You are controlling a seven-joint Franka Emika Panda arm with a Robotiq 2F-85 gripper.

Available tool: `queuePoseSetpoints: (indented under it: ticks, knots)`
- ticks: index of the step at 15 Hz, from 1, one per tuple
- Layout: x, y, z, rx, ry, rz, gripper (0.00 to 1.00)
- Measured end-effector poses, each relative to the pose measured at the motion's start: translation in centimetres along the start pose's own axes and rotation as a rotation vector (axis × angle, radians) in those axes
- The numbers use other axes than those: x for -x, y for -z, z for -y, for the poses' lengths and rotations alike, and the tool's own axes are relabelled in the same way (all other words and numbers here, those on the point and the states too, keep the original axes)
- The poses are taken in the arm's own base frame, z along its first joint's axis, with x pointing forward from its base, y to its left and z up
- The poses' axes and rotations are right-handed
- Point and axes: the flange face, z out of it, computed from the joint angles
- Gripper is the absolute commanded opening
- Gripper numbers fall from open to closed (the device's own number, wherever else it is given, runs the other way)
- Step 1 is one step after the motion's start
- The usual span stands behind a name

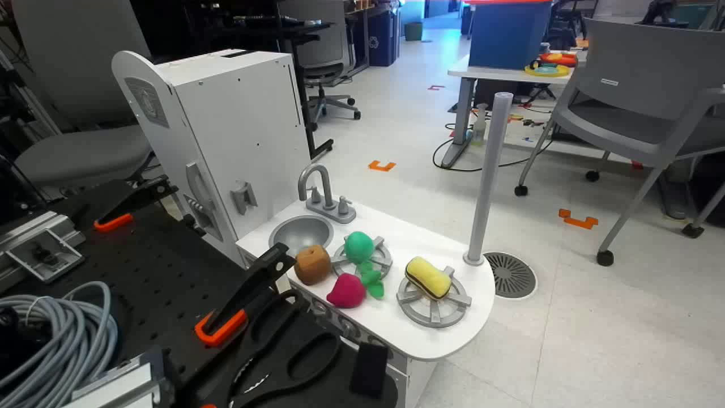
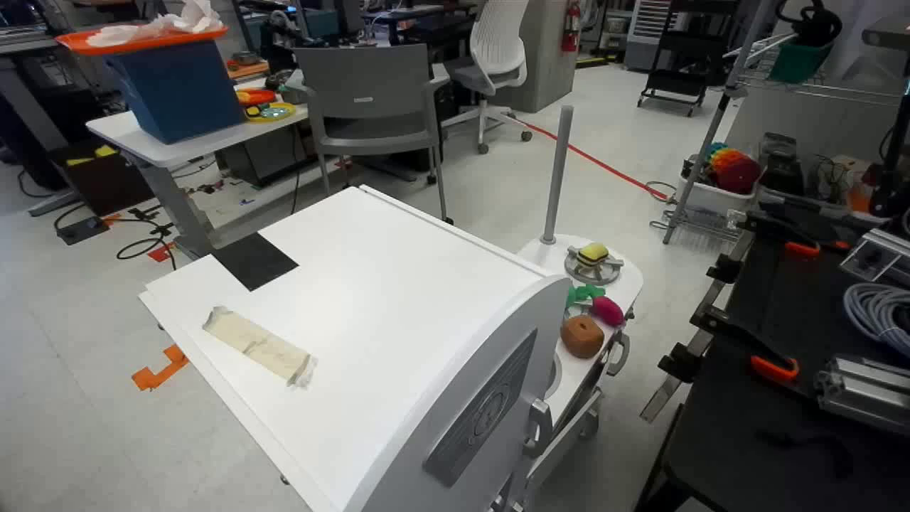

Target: Move the tap to the left

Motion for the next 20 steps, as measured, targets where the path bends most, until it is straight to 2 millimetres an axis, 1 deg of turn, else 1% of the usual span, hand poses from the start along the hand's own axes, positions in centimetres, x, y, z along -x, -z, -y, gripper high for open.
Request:
queuePoseSetpoints:
  ticks: [4,6,7,9,10,12,13,14,16,17,20]
  knots:
    - [0.0,0.0,0.0,0.000,0.000,0.000,1.00]
    - [-0.1,-0.5,0.5,0.005,0.011,0.012,1.00]
    - [-0.2,-1.2,1.3,0.011,0.025,0.025,1.00]
    - [-1.2,-3.3,4.1,0.028,0.055,0.053,1.00]
    - [-1.9,-4.7,5.9,0.036,0.065,0.057,1.00]
    - [-3.6,-8.3,9.2,0.060,0.075,0.070,1.00]
    - [-4.6,-10.4,10.5,0.078,0.078,0.073,1.00]
    - [-5.5,-12.6,11.4,0.104,0.082,0.073,1.00]
    - [-7.3,-17.3,12.3,0.170,0.095,0.068,1.00]
    - [-8.1,-19.8,12.4,0.202,0.102,0.061,1.00]
    - [-10.0,-27.4,11.6,0.294,0.109,0.066,1.00]
